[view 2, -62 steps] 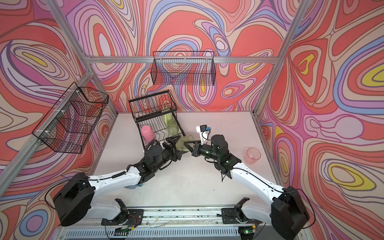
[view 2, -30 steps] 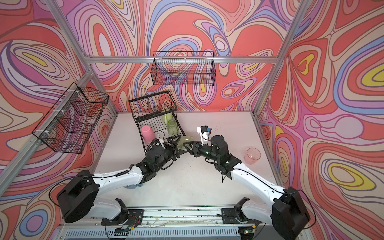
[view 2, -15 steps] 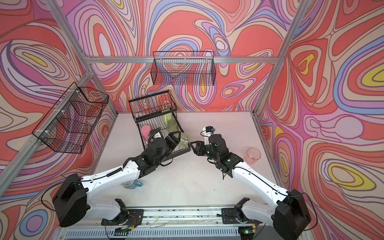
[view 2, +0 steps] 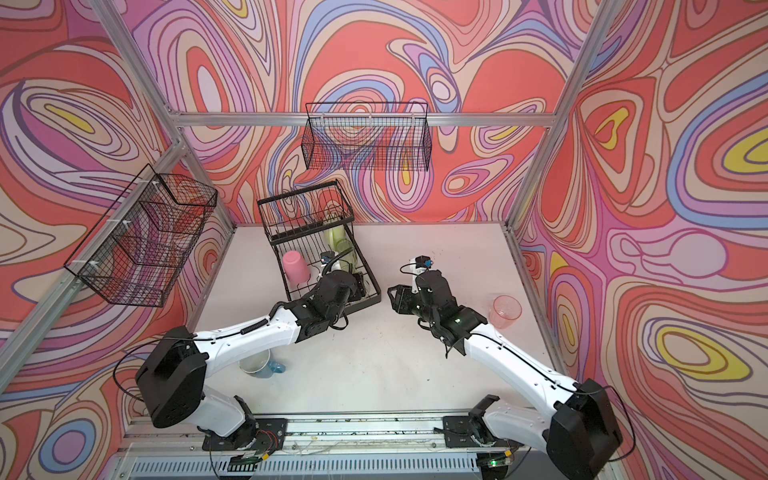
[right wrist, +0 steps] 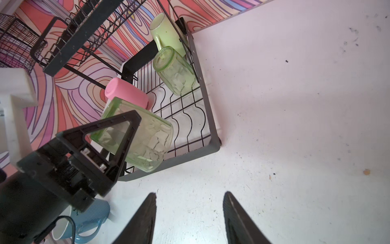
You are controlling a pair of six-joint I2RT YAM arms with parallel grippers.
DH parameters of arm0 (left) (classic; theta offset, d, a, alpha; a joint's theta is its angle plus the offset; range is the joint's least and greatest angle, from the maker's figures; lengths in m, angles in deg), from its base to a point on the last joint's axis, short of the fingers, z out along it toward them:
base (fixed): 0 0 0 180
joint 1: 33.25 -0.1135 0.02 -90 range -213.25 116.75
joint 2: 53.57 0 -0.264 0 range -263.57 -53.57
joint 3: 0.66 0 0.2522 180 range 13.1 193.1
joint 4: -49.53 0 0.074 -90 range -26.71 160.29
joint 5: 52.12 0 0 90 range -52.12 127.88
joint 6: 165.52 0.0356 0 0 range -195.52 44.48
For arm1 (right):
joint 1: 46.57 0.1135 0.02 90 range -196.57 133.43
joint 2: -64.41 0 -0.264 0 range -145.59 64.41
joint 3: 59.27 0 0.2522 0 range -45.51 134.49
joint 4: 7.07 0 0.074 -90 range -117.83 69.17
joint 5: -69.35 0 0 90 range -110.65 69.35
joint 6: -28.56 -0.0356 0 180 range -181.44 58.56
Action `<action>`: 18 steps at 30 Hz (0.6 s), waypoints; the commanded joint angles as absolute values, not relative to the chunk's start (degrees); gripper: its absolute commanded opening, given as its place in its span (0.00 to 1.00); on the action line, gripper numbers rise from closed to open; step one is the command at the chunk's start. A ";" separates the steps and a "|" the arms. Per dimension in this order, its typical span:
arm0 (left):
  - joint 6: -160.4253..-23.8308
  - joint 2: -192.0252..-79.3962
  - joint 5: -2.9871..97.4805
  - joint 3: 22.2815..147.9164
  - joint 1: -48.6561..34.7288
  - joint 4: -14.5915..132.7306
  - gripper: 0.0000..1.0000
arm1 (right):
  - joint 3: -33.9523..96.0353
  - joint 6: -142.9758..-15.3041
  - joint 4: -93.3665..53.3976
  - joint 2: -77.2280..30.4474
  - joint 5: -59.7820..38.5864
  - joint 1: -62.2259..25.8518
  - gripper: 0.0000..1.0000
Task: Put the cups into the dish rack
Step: 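Open and draw back the right gripper while the left gripper carries the glass rackward, then lower the green glass into the rack beside the first glass with the left gripper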
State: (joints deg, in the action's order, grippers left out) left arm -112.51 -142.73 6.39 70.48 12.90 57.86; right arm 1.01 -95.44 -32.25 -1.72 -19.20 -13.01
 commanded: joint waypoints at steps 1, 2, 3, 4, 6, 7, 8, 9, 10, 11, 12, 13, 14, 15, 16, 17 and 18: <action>-103.87 -144.31 1.62 72.63 13.14 55.94 0.62 | 2.38 -94.41 -34.14 -2.37 -21.42 -12.94 0.54; -102.79 -144.95 1.22 72.58 13.11 54.92 0.62 | 2.52 -94.42 -34.60 -2.60 -21.87 -13.01 0.54; -101.50 -145.51 0.80 72.44 13.11 53.58 0.62 | 2.65 -94.42 -34.81 -2.62 -22.06 -13.21 0.54; -100.31 -145.99 0.54 72.36 13.08 52.45 0.62 | 2.63 -94.51 -34.90 -2.48 -22.14 -13.34 0.54; -98.10 -147.26 -0.34 72.44 13.09 50.54 0.62 | 2.52 -94.55 -35.07 -2.15 -22.49 -13.74 0.54; -96.90 -147.90 -0.90 72.33 13.10 49.04 0.62 | 2.39 -94.57 -35.24 -1.87 -22.74 -13.95 0.54; -95.63 -148.58 -1.44 72.24 13.11 47.56 0.62 | 2.14 -94.61 -35.25 -1.57 -22.78 -14.26 0.54; -94.74 -149.09 -1.93 72.06 13.08 46.42 0.62 | 1.96 -94.71 -35.33 -1.30 -22.85 -14.52 0.54; -93.92 -149.66 -2.32 71.84 13.10 44.96 0.62 | 1.71 -94.79 -35.25 -0.95 -22.92 -14.79 0.54; -92.90 -150.41 -2.39 71.51 13.07 43.19 0.62 | 1.39 -94.81 -35.25 -0.65 -22.79 -15.08 0.54; -92.15 -150.99 -2.59 71.25 13.11 41.78 0.62 | 1.22 -94.91 -35.25 -0.49 -22.77 -15.34 0.54; -91.54 -151.72 -2.92 71.06 13.07 40.25 0.62 | 1.01 -94.93 -35.25 -0.24 -22.77 -15.68 0.54; -90.96 -152.42 -3.28 70.87 12.98 38.88 0.62 | 0.91 -94.93 -35.29 -0.12 -22.66 -16.01 0.55; -90.58 -153.00 -3.38 70.86 12.98 37.85 0.62 | 0.82 -94.90 -35.42 -0.10 -22.54 -16.30 0.55; -90.30 -153.67 -3.49 70.73 12.80 36.70 0.62 | 0.81 -94.93 -35.51 -0.02 -22.38 -16.74 0.55; -90.29 -154.29 -3.40 70.75 12.57 35.78 0.62 | 0.75 -94.82 -35.66 0.09 -22.30 -17.12 0.56; -90.42 -154.82 -3.36 70.80 12.33 35.36 0.62 | 0.69 -94.81 -35.82 0.24 -22.19 -17.42 0.56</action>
State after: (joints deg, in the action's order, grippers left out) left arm -93.02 -153.57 -1.39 70.94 12.77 41.51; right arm 1.32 -95.20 -34.94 -0.89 -21.75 -16.59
